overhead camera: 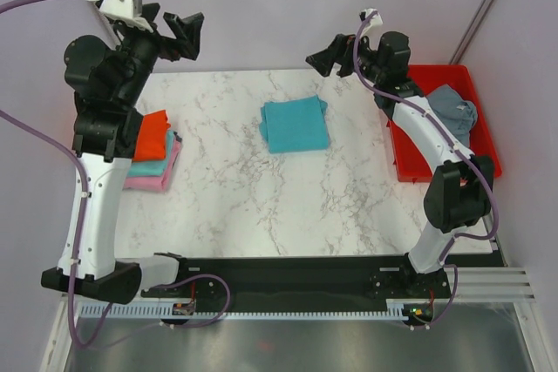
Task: Fold and stack the t-shirts
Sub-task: Neatly place the folded tshirt to the corner
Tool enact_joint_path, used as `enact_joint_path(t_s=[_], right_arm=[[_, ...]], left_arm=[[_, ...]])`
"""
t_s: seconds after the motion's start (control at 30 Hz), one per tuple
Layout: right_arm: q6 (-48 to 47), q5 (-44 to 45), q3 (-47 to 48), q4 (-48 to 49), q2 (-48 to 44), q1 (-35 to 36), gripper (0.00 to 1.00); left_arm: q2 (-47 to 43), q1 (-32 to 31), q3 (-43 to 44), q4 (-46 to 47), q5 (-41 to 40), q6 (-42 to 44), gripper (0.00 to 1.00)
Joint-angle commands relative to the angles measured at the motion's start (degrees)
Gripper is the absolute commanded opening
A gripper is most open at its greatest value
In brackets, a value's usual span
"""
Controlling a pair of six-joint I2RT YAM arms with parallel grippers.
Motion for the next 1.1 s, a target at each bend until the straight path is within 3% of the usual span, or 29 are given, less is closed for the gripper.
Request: enact_joint_path(t_s=[0.0, 0.17, 0.37, 0.43, 0.5, 0.63, 0.73, 0.77, 0.93, 1.07], right_arm=[[1.85, -0.31, -1.76, 2.97, -1.25, -0.16, 0.98], [2.03, -0.31, -2.83, 3.24, -1.61, -0.07, 0.98], [2.29, -0.40, -1.68, 3.24, -1.17, -0.07, 0.98], [1.94, -0.13, -1.68, 3.15, -1.26, -0.07, 0.98], [1.68, -0.31, -1.60, 2.98, -1.34, -0.07, 0.98], [0.10, -1.10, -1.42, 2.80, -1.17, -0.07, 0.98], [-4.36, 0.56, 2.51, 1.40, 0.41, 0.71, 0.98], [-5.78, 0.48, 3.93, 1.13, 1.02, 0.98, 0.98], [-9.58, -1.10, 14.65, 2.71, 6.64, 1.77, 0.98], [-6.33, -1.62, 20.73, 1.83, 10.34, 1.77, 0.98]], left_arm=[[-2.30, 0.71, -2.62, -2.30, 12.04, -8.40, 1.00], [0.77, 9.15, -4.03, -7.76, 40.32, -22.12, 0.99], [2.79, 10.57, -3.68, -14.08, 54.26, -19.06, 0.99], [3.05, 10.56, -2.64, -15.40, 53.91, -17.40, 0.99], [4.10, 10.56, 1.13, -21.61, 52.61, -9.51, 0.99], [1.22, 10.21, -1.04, -19.20, 43.91, -1.94, 1.00], [-2.37, 2.52, -3.67, -18.84, 26.30, 7.79, 0.99], [-3.35, 2.48, -4.64, -18.75, 24.41, 9.49, 0.99], [-8.01, -1.56, -11.75, -18.75, 25.44, 8.63, 0.99], [-11.53, -4.98, -17.65, -17.70, 21.69, 15.03, 0.99]])
